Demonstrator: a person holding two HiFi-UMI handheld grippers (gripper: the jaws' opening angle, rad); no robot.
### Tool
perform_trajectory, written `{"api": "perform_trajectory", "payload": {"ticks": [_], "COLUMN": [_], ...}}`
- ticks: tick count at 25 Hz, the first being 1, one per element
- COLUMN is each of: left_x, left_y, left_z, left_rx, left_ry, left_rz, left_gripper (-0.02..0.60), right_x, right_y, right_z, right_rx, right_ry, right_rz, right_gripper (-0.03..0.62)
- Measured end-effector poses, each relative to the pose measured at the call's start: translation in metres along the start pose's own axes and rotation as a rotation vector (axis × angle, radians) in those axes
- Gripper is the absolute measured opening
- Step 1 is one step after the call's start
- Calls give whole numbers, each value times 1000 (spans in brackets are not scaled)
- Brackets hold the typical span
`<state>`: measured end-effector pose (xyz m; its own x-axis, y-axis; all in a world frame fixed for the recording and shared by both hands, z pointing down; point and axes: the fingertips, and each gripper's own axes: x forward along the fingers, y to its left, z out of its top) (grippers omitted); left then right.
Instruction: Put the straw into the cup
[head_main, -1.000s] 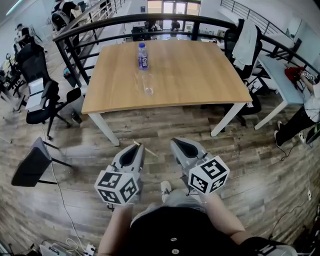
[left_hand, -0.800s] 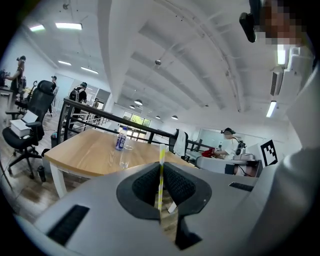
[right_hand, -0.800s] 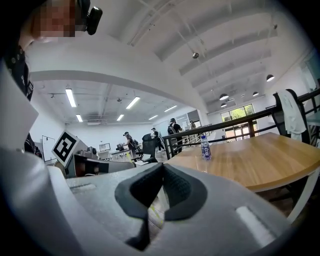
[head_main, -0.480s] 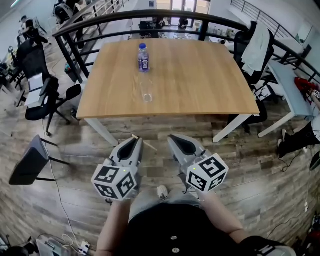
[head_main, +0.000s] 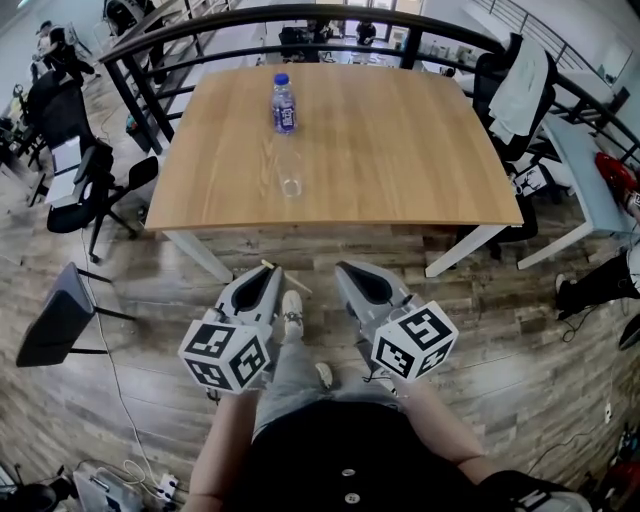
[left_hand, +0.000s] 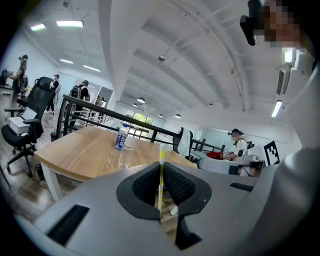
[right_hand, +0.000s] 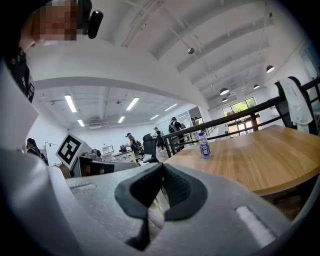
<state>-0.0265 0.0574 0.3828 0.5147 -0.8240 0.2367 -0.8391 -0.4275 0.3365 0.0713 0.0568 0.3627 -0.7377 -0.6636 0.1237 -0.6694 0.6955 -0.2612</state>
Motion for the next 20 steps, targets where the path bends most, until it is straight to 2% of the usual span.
{"api": "perform_trajectory", "payload": {"ticks": [8, 15, 20], "left_x": [34, 67, 103], "left_y": [27, 65, 87], "left_z": [14, 24, 50], "left_rx": [-15, -44, -39], "left_ry": [-4, 20, 10], "left_rz": [1, 7, -20], "left_gripper": [34, 34, 34], "right_x": [23, 72, 111], "right_y": [-33, -55, -81], "right_z": [7, 14, 27], "right_rx": [14, 18, 20], "right_ry": [-3, 11, 14], "right_rz": [-36, -33, -44], "right_gripper": [-2, -2, -2]}}
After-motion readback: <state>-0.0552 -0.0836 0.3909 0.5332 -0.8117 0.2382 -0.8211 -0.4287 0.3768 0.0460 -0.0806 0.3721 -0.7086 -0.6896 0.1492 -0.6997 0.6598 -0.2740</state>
